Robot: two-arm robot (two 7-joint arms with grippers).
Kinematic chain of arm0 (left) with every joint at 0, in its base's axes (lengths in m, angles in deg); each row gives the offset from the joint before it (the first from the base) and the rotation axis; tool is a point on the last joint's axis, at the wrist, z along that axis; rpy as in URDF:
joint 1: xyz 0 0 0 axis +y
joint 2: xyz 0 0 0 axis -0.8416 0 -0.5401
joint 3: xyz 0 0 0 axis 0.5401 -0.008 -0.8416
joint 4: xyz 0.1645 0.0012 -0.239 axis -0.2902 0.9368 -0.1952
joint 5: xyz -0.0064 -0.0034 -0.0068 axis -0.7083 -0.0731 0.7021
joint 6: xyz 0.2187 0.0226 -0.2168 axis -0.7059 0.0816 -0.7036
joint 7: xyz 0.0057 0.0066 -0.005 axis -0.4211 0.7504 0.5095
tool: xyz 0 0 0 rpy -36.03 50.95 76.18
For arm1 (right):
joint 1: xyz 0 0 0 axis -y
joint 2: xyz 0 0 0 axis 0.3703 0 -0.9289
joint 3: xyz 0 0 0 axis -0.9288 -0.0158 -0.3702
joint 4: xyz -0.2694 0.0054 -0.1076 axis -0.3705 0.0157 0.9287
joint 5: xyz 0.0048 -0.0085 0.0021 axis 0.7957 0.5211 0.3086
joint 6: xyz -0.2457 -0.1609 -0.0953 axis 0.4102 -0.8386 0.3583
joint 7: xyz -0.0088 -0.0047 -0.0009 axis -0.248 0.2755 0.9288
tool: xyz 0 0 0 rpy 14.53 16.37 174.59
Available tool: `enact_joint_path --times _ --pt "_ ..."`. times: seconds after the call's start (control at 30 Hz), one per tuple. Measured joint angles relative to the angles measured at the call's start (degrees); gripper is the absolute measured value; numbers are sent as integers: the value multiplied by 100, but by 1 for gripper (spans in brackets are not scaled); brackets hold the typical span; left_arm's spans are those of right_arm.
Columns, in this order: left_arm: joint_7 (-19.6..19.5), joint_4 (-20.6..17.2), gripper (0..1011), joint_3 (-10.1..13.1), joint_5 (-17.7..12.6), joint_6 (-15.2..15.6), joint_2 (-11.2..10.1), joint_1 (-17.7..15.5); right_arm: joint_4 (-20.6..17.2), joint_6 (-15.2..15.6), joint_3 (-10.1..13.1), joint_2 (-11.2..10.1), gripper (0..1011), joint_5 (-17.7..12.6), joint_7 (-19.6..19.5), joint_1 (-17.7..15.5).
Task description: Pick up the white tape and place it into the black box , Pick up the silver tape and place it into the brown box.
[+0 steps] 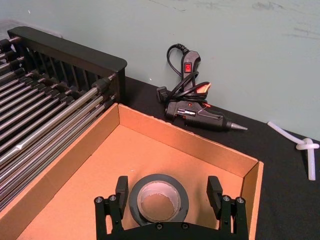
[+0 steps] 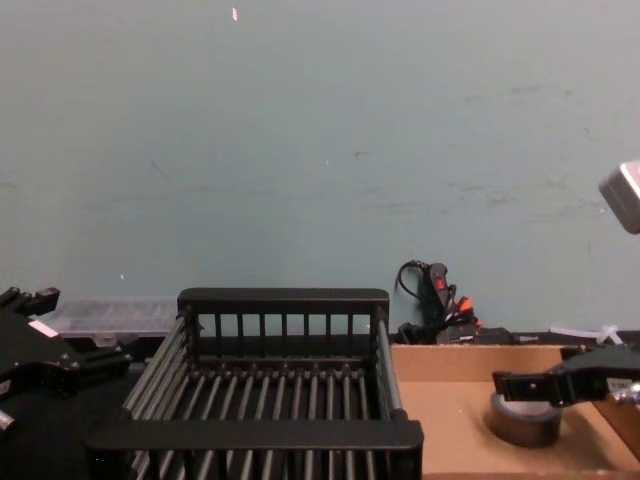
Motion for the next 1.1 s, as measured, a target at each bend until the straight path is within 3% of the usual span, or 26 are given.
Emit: enact_joint_path --times 0.27,0.5,1.1 --pt "0 0 1001 0 0 0 0 0 -37 -14 44 3 1002 -6 40 -25" --pt "0 0 1001 0 0 0 0 0 -344 -64 151 -40 1002 -54 126 -168" --pt "0 0 1001 0 0 0 0 0 -2028 17 359 -653 1002 -521 476 -1172"
